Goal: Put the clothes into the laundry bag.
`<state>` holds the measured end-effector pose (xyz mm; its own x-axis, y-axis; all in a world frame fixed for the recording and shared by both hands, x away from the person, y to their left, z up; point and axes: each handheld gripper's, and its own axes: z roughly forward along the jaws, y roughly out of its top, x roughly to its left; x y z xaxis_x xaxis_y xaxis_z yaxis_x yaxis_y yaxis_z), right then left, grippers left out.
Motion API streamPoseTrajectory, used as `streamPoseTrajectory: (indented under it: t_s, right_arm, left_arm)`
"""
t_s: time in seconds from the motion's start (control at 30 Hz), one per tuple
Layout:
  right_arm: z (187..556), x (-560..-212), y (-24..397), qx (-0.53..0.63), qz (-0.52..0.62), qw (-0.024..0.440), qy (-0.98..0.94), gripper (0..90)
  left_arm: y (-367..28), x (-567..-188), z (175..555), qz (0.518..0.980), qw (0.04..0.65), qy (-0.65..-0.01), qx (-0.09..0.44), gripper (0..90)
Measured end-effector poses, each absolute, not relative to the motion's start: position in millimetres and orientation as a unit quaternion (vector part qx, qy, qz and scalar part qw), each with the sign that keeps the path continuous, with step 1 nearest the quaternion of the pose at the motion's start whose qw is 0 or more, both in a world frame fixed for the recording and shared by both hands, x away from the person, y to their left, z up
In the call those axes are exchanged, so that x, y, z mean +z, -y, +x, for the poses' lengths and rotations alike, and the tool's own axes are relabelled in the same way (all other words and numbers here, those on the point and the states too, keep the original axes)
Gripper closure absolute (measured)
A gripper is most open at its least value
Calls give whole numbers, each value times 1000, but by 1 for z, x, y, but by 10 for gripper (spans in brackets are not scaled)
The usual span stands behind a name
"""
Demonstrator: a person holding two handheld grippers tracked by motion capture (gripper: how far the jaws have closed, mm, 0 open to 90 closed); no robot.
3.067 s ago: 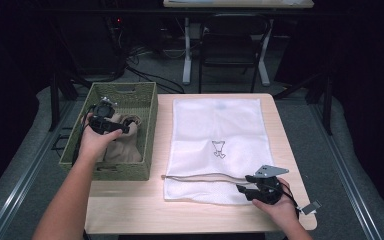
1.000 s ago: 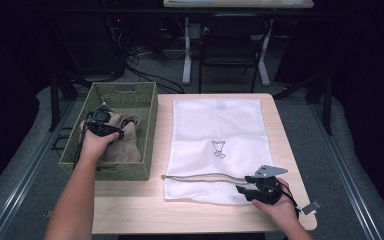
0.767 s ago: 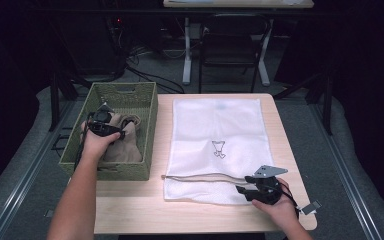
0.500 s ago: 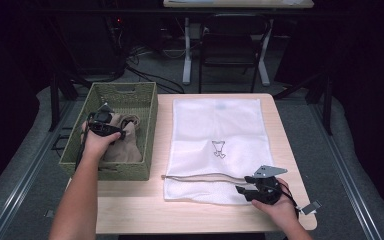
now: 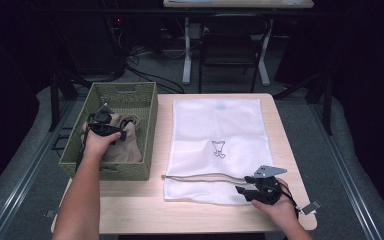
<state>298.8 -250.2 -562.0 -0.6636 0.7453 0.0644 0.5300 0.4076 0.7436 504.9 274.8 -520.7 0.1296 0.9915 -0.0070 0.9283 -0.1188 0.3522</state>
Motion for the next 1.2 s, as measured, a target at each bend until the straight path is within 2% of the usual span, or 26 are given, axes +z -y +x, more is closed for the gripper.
streamPoseTrajectory:
  t_s: [0.4,0.53,1.2]
  right_arm:
    - [299,-562,250,385,386,140,-827,460]
    - [299,-562,250,385,384,140,-827,460]
    - [298,-561,250,387,383,140,-827,460]
  left_arm:
    - [-276,-527,508,737,147,-653,94,0]
    - [-271,-533,509,753,127,-638,98,0]
    - [-269,-539,510,755,107,-643,77,0]
